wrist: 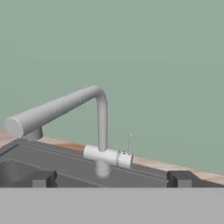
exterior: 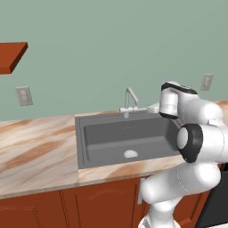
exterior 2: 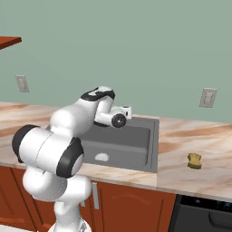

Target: Soak the sponge with water for a few seconds and then drop it inside the sink.

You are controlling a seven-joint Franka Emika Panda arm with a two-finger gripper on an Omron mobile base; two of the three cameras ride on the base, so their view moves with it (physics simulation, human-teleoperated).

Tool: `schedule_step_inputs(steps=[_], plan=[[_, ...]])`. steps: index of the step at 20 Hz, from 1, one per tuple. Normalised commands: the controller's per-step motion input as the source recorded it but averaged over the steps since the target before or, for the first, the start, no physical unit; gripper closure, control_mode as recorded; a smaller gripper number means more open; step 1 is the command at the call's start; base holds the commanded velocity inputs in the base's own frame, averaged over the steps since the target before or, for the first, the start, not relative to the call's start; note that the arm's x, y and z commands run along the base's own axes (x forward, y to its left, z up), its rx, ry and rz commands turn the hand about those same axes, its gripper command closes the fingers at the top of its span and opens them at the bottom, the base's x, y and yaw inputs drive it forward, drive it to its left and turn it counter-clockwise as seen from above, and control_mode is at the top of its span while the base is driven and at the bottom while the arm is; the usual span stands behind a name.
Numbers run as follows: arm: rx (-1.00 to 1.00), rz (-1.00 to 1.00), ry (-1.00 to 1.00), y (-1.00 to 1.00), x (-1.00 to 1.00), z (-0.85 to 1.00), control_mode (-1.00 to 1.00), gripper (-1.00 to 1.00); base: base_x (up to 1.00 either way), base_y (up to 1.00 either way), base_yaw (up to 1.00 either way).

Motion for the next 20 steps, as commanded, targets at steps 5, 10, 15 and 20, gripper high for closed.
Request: schedule_step_inputs(steps=[5,10,15,20], plan=[[0.0,0.0,-0.07,0.0,0.0,-0.16,-1.0,-1.0,0.0,0.0,0.0],[0.0,0.03,-0.12,0.0,0.0,-0.03,-1.0,-1.0,0.0,0.0,0.0],[0.03,0.09,-0.05,0.0,0.0,0.0,-1.0,-1.0,0.0,0.0,0.0],[0.01,0.11,-0.03,0.0,0.0,0.0,-1.0,-1.0,0.0,0.0,0.0]])
